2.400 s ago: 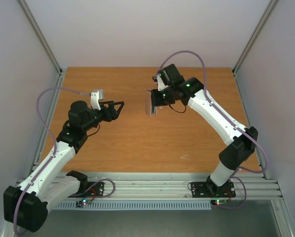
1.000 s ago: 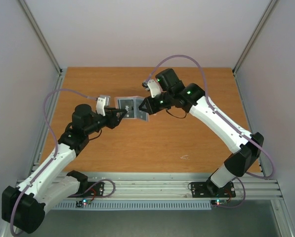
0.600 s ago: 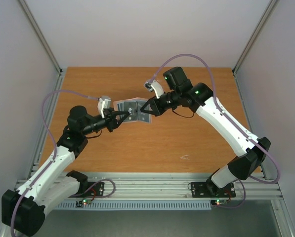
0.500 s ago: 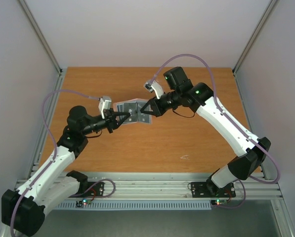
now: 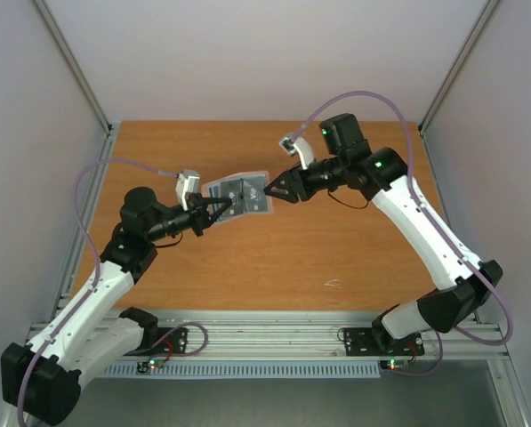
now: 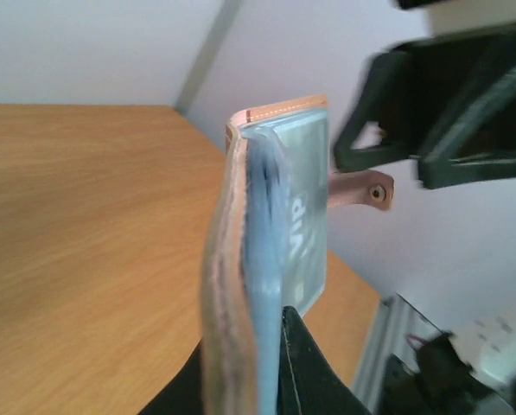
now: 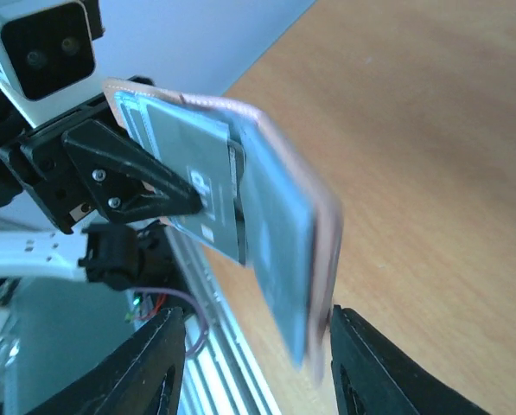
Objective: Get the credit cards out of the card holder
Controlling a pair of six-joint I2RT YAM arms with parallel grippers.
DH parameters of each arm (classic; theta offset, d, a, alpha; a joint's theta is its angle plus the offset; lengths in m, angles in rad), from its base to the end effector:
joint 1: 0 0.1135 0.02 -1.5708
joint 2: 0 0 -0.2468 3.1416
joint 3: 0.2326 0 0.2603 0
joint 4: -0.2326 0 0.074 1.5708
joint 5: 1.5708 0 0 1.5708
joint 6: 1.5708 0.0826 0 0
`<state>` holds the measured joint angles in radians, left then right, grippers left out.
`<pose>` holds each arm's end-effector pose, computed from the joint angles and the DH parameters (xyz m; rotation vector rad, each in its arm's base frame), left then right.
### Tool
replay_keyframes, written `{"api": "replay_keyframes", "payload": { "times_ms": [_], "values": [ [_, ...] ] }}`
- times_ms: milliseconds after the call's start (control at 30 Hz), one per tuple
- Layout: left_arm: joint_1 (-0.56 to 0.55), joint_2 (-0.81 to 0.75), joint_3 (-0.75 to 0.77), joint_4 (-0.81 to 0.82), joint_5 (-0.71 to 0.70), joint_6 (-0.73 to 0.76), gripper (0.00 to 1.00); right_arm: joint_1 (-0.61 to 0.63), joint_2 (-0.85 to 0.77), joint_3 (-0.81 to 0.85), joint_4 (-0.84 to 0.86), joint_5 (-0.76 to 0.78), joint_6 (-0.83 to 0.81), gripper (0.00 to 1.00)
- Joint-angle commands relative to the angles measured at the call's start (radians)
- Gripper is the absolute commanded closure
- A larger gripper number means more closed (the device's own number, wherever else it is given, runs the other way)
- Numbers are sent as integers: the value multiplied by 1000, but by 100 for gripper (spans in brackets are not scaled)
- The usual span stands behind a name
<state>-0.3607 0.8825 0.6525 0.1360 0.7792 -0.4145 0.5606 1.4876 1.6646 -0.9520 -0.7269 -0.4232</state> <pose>0.2188 -0.1446 0.2923 0.5811 1.6925 -1.2138 0.2547 0.2247 0.3681 -1.3760 1.8085 0.9162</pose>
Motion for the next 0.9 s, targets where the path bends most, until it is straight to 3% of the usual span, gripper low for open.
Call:
{"api": "replay_keyframes", "payload": {
  "times_ms": [0, 67, 167, 200, 267, 333, 500, 867],
  "values": [
    [2, -11, 71, -167, -300, -9, 100, -26, -73, -19, 90, 115, 101, 52],
    [-9, -13, 74, -200, -374, -3, 100, -2, -81, -19, 120, 170, 144, 55],
    [-41, -11, 85, -231, -451, 35, 100, 147, -75, -7, 148, 293, 95, 58],
    [-51, -7, 89, -236, -469, 59, 100, 188, -63, -1, 164, 290, 81, 58],
    [-58, 0, 91, -221, -464, 75, 100, 209, -35, -27, 269, 92, 117, 59],
    [-58, -4, 86, -157, -390, 44, 100, 201, -14, -57, 340, -8, 171, 62],
    [-38, -23, 33, 196, -73, -124, 100, 70, -50, -237, 625, -143, 374, 74],
    [-24, -10, 39, 269, 31, -168, 100, 40, -67, -275, 622, -218, 355, 81]
  ]
}}
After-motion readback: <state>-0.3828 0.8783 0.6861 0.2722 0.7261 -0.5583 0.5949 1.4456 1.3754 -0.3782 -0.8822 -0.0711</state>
